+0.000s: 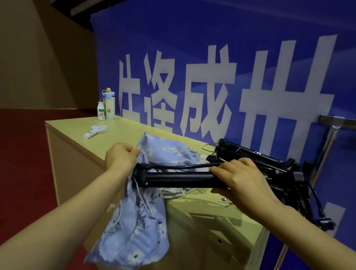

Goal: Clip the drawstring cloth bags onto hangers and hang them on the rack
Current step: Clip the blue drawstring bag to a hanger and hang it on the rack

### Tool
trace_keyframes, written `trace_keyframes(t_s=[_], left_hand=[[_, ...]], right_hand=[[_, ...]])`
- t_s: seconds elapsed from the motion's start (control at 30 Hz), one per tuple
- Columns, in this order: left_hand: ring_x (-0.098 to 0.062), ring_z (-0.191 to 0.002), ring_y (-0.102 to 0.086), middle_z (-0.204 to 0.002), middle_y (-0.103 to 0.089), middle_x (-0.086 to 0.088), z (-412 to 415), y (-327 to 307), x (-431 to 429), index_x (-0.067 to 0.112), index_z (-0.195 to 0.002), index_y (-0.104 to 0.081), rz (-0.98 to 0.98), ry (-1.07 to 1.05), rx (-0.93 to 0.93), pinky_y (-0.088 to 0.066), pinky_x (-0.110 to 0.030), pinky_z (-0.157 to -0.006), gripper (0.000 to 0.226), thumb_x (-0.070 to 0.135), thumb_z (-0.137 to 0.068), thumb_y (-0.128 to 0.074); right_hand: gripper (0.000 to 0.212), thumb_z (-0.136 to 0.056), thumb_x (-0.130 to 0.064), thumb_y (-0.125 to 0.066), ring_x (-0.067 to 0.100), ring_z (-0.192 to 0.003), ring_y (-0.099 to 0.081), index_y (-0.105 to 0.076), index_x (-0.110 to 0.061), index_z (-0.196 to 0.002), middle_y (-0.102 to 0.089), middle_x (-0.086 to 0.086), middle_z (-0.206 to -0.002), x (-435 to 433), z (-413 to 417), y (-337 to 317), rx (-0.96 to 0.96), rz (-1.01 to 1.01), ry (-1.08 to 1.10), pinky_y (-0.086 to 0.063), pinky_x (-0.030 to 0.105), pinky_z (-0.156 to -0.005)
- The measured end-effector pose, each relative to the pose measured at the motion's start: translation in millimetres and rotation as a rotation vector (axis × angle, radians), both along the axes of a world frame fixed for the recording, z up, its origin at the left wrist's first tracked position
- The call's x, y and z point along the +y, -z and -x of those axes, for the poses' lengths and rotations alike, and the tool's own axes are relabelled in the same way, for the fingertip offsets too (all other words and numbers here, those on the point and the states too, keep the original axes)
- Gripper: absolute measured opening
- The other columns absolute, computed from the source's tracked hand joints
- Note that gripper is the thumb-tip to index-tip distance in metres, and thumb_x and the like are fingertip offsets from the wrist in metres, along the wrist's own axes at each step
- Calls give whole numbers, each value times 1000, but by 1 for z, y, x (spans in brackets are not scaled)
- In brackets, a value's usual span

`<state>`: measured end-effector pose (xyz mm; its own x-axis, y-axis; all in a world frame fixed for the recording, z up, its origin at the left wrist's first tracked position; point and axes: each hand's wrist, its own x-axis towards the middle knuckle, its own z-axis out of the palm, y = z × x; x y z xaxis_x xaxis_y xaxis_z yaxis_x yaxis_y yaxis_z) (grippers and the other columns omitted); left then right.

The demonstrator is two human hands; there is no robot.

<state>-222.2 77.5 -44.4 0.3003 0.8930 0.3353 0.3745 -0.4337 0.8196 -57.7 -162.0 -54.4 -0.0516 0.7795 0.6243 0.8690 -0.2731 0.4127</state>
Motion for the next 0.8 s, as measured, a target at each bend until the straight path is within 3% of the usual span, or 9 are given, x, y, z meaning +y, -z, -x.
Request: trace_keyframes(t_s=[0.1,0.23,0.33,0.47,0.57,0.7,0.8], left_hand=[[-25,-50,-28,-49,-28,-7,1,-8,-2,13,-49,-31,-85,-58,121,-18,-28,-50,52,25,-92,-56],[-23,-49,-28,-50,-29,-7,-3,-16,-17,12,-50,-31,-179,-5,267,-17,-30,-47,49,21,-91,-56],[-19,-47,-25,-49,-25,-5,-8,-18,-28,14,-48,-27,-192,88,328,-16,-30,-47,53,21,-91,-57],[-17,-48,-25,-50,-24,-5,-11,-17,-33,15,-50,-26,-182,187,346,-19,-32,-51,53,25,-92,-56],[-19,-48,-23,-52,-21,-5,-13,-11,-39,14,-53,-23,-221,285,330,-15,-32,-51,52,24,-96,-50],[-27,-67,-43,-66,-42,-10,-13,1,-37,11,-66,-41,-253,261,372,-31,-32,-60,35,26,-98,-44],[-35,-85,-54,-94,-62,-21,-5,4,-23,5,-82,-53,-280,114,443,-41,-36,-70,29,26,-98,-43]], right_hand=[[48,-64,-43,-80,19,-80,-67,-68,-21,-104,-70,-4,-88,-1,8,-5,-45,29,-30,-53,36,-74],[47,-64,-44,-80,19,-79,-65,-67,-22,-104,-69,-4,-86,6,18,-8,-74,78,-5,-52,35,-75],[41,-58,-42,-84,20,-72,-63,-68,-23,-92,-65,-5,-75,16,24,-9,-70,120,82,-49,34,-73],[30,-51,-28,-86,21,-64,-59,-68,-23,-75,-61,-4,-64,23,29,-13,-52,95,156,-43,33,-72],[21,-59,-22,-82,21,-66,-60,-68,-23,-74,-61,-4,-64,27,35,-18,-94,71,119,-40,34,-79],[16,-74,-21,-73,20,-77,-62,-70,-24,-90,-64,-5,-75,26,43,-25,-161,13,34,-29,35,-92],[17,-79,-21,-69,19,-85,-64,-69,-25,-96,-66,-5,-82,15,45,-36,-175,-50,19,-25,35,-99]])
